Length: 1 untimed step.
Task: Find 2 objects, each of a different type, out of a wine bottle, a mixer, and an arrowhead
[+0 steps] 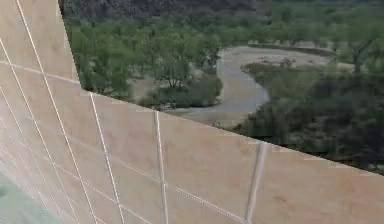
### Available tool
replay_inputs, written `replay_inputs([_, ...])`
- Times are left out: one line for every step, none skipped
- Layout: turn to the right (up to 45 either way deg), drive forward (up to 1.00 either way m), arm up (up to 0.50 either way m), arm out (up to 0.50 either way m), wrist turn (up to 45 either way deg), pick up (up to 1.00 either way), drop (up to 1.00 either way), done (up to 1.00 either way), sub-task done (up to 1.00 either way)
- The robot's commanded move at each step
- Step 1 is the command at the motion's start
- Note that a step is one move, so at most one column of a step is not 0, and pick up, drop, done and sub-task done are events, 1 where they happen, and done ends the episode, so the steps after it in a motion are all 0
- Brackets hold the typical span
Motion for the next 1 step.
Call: replay_inputs([-45.0, 0.0, 0.0, 0.0, 0.0, 0.0, 0.0, 0.0, 0.0])
